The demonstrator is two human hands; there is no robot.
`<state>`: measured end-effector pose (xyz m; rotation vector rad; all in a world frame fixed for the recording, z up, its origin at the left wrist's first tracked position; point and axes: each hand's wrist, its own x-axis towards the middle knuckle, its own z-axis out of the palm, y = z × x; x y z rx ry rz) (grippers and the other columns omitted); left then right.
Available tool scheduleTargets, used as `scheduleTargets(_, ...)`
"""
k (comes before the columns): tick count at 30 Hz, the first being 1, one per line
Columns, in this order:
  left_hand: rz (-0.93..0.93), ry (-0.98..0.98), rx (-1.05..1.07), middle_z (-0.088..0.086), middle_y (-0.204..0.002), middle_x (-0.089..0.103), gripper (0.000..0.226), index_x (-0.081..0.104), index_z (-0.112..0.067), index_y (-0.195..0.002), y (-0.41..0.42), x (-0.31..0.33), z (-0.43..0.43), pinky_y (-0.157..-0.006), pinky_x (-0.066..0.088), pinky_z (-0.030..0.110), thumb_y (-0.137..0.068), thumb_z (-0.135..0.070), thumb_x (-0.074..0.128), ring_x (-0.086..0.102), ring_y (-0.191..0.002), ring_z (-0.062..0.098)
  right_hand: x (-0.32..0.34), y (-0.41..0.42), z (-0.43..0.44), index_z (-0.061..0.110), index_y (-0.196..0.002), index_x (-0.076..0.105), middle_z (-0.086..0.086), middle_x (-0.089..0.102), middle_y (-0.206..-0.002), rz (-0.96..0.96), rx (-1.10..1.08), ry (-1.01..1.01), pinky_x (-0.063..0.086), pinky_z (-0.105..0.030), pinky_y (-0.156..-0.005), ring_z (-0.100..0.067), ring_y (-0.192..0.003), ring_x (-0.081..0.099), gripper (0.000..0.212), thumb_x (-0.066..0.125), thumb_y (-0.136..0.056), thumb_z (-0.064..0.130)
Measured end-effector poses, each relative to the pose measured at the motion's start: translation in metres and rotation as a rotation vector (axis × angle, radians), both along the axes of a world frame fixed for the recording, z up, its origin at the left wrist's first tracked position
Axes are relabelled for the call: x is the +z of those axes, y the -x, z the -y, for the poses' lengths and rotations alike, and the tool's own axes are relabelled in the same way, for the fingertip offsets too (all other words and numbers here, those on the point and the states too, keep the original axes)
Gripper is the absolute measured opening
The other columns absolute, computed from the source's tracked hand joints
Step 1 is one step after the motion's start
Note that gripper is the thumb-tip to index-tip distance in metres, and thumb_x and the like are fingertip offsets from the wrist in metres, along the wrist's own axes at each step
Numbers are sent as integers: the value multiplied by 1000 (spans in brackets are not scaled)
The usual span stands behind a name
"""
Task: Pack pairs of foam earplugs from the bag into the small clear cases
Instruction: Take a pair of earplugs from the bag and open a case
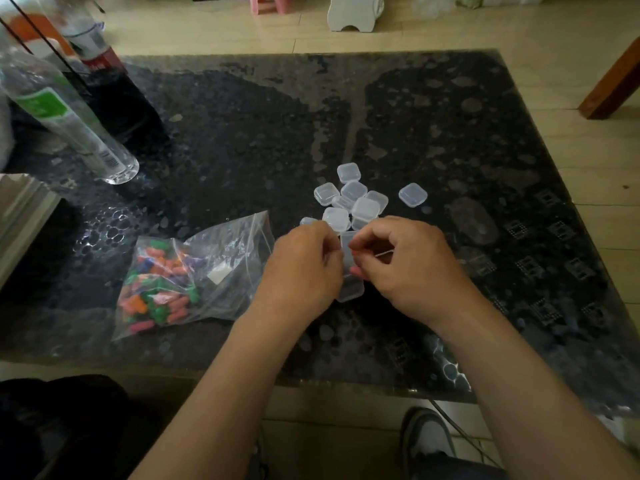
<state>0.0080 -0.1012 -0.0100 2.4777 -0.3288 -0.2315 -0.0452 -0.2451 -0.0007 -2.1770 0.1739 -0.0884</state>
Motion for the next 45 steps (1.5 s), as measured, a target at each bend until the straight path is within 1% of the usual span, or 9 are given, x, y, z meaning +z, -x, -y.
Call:
scheduleTargets(5,-275,468,249,12,-83,73,8,71,-20,-88,-1,20,-6,-59,58,30,-90,-14,76,70,-71,17,4,-1,-5,16,-92,76,8,68,-90,234,11,25,56,-19,-76,-7,-87,66,14,79,-82,7)
scheduleTargets(7,-317,508,255,14,-84,73,6,72,-17,-90,2,26,-7,-54,60,26,-90,-12,77,71,-68,17,6,0,-8,16,-92,75,10,67,-90,298,6,74,52,-14,-78,-5,-89,63,15,81,-81,8)
scheduleTargets(11,-413,549,245,15,-88,75,7,74,-14,-95,6,35,-6,-65,63,54,-91,-9,74,76,-78,32,8,0,-13,15,-93,74,8,67,-92,356,42,153,50,-11,-79,-3,-87,60,13,78,-83,7)
scheduleTargets(15,-562,661,294,25,-97,75,12,72,-5,-101,5,40,-8,-72,62,60,-94,2,65,75,-69,30,2,0,-16,12,-94,75,3,70,-93,360,107,180,53,-18,-77,-5,-86,62,13,73,-86,3)
scheduleTargets(18,-572,702,300,26,-100,74,10,72,-3,-103,2,37,-10,-77,62,59,-95,0,67,71,-65,23,2,0,-15,13,-97,76,4,70,-95,350,122,185,52,-16,-80,-4,-88,63,14,73,-87,4)
scheduleTargets(22,-532,725,296,19,-100,75,12,73,-9,-104,-2,33,-12,-66,64,32,-97,-3,66,73,-71,19,5,1,-13,20,-99,75,19,66,-92,301,83,99,48,-8,-81,2,-92,64,13,75,-88,12)
scheduleTargets(26,-484,746,262,13,-96,77,16,74,-15,-104,-4,31,-14,-80,64,46,-96,-3,67,76,-79,27,3,2,-12,24,-99,75,25,63,-88,232,71,102,43,-2,-77,7,-91,62,12,74,-90,17)
scheduleTargets(31,-520,754,163,8,-97,79,42,71,-18,-115,-3,36,-19,-86,63,47,-87,13,68,77,-93,31,3,1,-10,21,-97,75,19,67,-89,247,37,38,46,-6,-74,5,-86,64,12,77,-88,13)
scheduleTargets(45,-470,778,76,4,-102,78,45,70,-22,-121,0,36,-19,-80,64,36,-87,8,72,77,-87,29,4,-1,-3,27,-107,73,10,70,-95,262,-60,-117,53,-12,-75,-3,-88,68,20,69,-94,13)
